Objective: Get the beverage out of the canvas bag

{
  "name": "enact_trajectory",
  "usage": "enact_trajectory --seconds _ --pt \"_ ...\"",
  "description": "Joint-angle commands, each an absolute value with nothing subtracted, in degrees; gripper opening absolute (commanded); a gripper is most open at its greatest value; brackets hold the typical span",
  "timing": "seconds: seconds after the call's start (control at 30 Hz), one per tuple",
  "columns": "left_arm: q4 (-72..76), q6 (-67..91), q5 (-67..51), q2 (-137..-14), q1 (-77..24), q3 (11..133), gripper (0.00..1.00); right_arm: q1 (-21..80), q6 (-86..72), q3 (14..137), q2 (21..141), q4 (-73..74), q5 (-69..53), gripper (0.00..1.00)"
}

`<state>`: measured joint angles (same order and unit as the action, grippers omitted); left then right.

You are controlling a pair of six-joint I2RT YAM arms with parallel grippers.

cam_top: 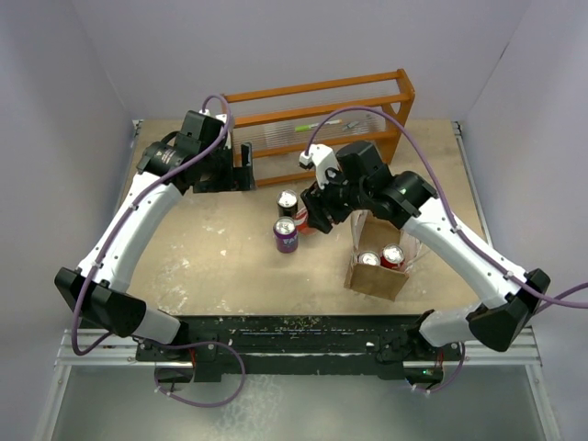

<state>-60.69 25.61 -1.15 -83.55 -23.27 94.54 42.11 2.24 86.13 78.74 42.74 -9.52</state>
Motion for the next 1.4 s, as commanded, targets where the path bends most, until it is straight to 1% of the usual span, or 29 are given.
enact_trajectory --seconds 0.0,0.2,0.4,0.57,0.93,1.37 --pt "-60.2 24.2 0.0 -82.5 -22.6 96.1 0.99 42.7 5.9 88.4 79.7 40.8 -5.4 0.0" --pt "-61.3 24.8 4.0 -81.3 -22.4 97.0 0.99 43.1 8.6 87.7 84.9 42.1 -1.5 0.0" --pt "-61.9 24.5 6.5 -80.4 -22.1 97.9 0.99 43.5 10.8 84.9 86.6 40.0 -0.1 0.0" --pt "-62.2 24.9 5.8 -80.9 -21.9 97.8 0.99 43.8 12.6 84.0 88.9 38.2 1.2 0.0" --pt "-61.6 25.6 4.9 -81.1 -21.8 97.2 0.99 44.2 11.3 82.7 93.1 34.9 3.2 0.0" --pt "-61.0 25.8 4.2 -81.8 -21.7 97.3 0.99 44.4 10.4 78.9 94.5 31.8 5.1 0.0"
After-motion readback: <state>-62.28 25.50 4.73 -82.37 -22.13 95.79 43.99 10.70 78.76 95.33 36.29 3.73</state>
